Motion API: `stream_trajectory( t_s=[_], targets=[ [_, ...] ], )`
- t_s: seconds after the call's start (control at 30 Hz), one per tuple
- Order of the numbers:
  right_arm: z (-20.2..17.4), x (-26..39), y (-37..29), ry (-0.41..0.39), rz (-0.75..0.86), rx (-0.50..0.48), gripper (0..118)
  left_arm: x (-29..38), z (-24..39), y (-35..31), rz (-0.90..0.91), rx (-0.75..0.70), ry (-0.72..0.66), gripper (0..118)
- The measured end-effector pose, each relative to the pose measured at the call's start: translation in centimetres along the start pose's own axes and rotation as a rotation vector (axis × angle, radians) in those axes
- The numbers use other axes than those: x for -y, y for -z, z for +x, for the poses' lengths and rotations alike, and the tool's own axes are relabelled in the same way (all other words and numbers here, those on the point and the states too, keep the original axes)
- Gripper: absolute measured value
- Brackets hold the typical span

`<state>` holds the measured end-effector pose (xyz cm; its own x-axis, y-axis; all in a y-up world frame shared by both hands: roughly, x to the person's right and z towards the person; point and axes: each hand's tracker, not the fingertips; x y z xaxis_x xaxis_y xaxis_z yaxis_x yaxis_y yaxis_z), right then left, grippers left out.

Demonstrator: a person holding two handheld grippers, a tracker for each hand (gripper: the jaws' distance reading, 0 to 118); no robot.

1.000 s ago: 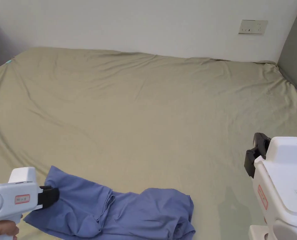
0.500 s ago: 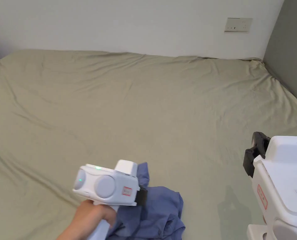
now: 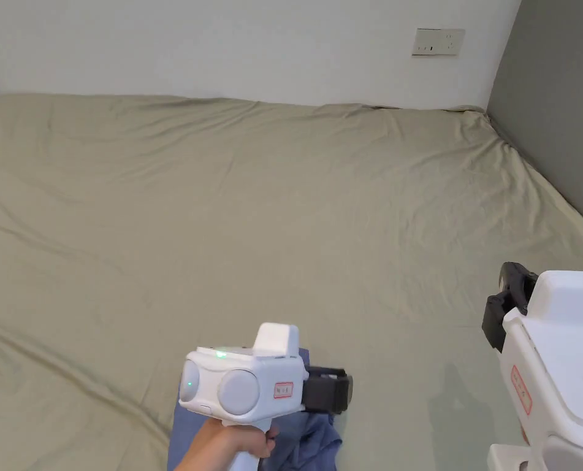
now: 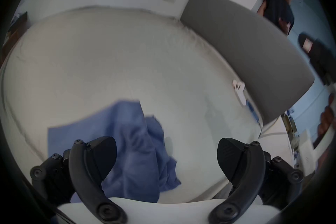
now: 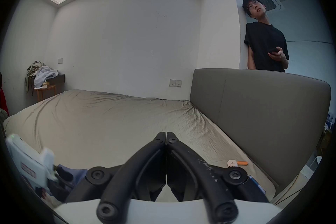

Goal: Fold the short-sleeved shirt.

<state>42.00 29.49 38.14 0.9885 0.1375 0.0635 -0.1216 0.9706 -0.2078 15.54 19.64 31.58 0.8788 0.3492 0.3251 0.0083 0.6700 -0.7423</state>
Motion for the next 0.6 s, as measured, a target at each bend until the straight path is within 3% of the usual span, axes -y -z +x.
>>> stream_trajectory(
  t_s=[0.1, 0.17, 0.27, 0.3, 0.6],
  targets=[
    [-0.3, -0.3, 0.0, 0.004, 0.009, -0.005, 2, -0.6, -0.7, -3.8, 0.205, -0.026, 0.003, 109],
    [-0.5, -0.4, 0.0, 0.003, 0.014, -0.012, 2, -0.7, -1.5, -5.7, 0.303, -0.070, 0.010, 93],
    [-1.0, -0.5, 0.1, 0.003, 0.018, -0.021, 2, -0.4, -2.9, -6.9, 0.374, -0.174, 0.019, 15],
    [-1.2, -0.5, 0.1, 0.006, 0.018, -0.026, 2, -0.1, -3.3, -6.8, 0.367, -0.218, 0.033, 0],
    [-2.0, -0.3, 0.4, -0.005, 0.005, -0.054, 2, 5.0, -5.4, -2.7, 0.217, -0.261, 0.052, 0]
  ],
)
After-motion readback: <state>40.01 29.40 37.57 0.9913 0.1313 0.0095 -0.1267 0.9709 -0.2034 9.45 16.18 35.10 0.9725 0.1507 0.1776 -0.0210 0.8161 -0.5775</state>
